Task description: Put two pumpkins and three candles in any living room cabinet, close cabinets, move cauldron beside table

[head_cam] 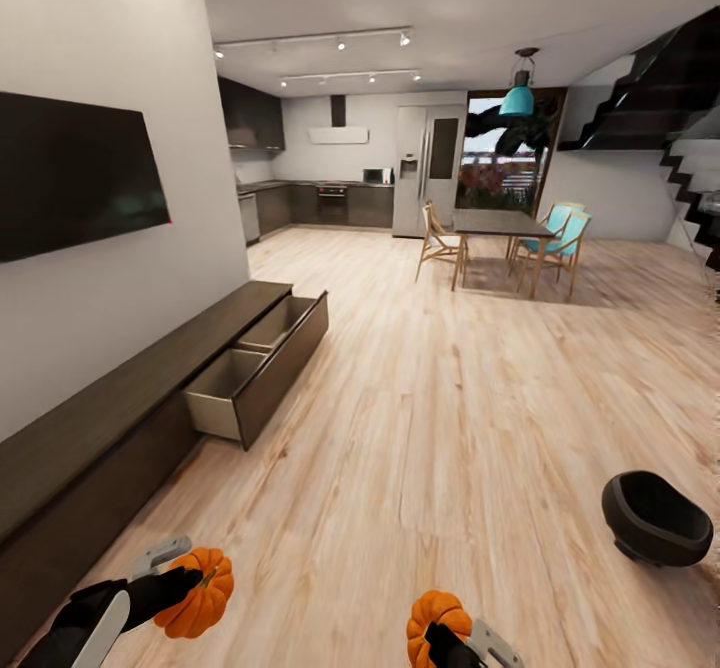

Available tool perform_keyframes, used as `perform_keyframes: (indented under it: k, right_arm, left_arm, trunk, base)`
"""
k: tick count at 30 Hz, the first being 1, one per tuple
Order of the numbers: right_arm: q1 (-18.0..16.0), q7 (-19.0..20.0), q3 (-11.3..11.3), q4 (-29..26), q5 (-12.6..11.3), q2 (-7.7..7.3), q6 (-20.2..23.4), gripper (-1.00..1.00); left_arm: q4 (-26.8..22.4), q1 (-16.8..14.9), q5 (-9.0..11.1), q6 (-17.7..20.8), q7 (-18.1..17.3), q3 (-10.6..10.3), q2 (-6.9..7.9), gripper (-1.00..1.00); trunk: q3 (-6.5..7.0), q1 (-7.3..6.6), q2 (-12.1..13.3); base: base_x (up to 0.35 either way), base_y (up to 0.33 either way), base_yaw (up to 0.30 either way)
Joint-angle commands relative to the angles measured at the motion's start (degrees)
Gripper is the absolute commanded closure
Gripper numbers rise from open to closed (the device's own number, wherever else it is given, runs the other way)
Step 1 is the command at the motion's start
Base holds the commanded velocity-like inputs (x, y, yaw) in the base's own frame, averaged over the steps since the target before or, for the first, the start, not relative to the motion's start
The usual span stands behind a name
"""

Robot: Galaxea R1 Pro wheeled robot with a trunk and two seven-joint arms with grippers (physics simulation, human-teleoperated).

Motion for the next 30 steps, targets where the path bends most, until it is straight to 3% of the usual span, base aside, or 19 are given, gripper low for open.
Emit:
perform_keyframes:
  k: [1,11,30]
  right_arm:
    - [-0.05,-0.37,0.16,-0.09,-0.13,-0.03,0.08,1.0]
    - [-0.05,-0.36,0.21,-0.09,-0.09,-0.06,0.06,1.0]
    - [-0.05,-0.35,0.72,-0.09,0.58,-0.35,-0.03,1.0]
  left_arm:
    - [-0.1,-0.02,0.64,0.29,0.3,0.05,0.02,1.0]
    - [-0.1,-0.02,0.64,0.28,0.3,0.05,0.03,1.0]
    - [-0.1,-0.02,0.64,-0.13,0.3,0.05,-0.01,1.0]
  trunk:
    - [-0.05,0.03,-0.03]
    - [-0.05,0.03,-0.03]
    - [-0.05,0.03,-0.03]
  base:
    - [0.325,0.0,-0.259]
    - [0.325,0.0,-0.263]
    - [0.325,0.0,-0.014]
